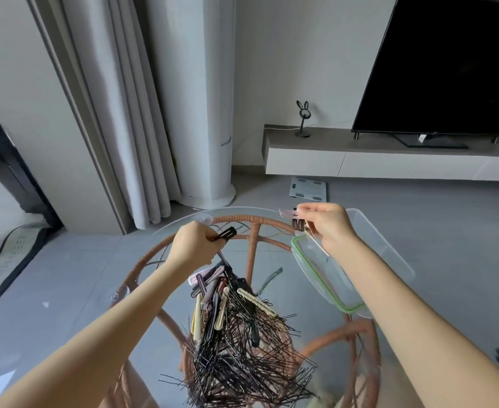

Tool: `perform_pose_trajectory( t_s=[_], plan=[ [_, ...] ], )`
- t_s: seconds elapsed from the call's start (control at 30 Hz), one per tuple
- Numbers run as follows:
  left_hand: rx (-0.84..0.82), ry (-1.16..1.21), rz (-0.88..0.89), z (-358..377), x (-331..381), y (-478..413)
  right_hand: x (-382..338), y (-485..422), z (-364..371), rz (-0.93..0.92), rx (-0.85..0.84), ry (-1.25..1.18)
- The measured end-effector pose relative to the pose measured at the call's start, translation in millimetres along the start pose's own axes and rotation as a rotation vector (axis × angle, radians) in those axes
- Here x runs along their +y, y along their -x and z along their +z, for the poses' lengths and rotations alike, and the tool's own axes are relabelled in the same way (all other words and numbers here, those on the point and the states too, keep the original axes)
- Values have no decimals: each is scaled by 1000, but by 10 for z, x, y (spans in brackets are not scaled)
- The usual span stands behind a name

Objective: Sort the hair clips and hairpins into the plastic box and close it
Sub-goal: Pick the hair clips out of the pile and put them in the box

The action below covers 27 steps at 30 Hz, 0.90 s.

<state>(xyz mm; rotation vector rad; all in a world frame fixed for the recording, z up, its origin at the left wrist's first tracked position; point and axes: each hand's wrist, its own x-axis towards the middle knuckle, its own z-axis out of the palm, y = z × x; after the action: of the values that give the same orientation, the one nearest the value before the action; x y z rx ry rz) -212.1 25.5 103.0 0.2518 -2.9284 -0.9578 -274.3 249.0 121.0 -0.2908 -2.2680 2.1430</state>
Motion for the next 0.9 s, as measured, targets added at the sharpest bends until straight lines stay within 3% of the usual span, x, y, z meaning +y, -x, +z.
perform_pose_trajectory(
  t_s=[0.17, 0.27, 0.53, 0.73, 0.9],
  plan=[
    [-72, 74, 90, 173, 453, -68, 45, -435, -610, 40, 284, 26],
    [-119, 95, 137, 372, 778, -158, 194, -643, -808, 69, 379, 191],
    [-194, 39, 181, 930, 1638, -528, 334, -791, -878, 357, 45, 301],
    [-316, -212, 228, 1315, 1892, -679, 424, -812, -1112, 139, 211, 475],
    [-287, -74, 265, 1108, 1749, -707, 331, -588, -1090, -37, 160, 559]
  ],
)
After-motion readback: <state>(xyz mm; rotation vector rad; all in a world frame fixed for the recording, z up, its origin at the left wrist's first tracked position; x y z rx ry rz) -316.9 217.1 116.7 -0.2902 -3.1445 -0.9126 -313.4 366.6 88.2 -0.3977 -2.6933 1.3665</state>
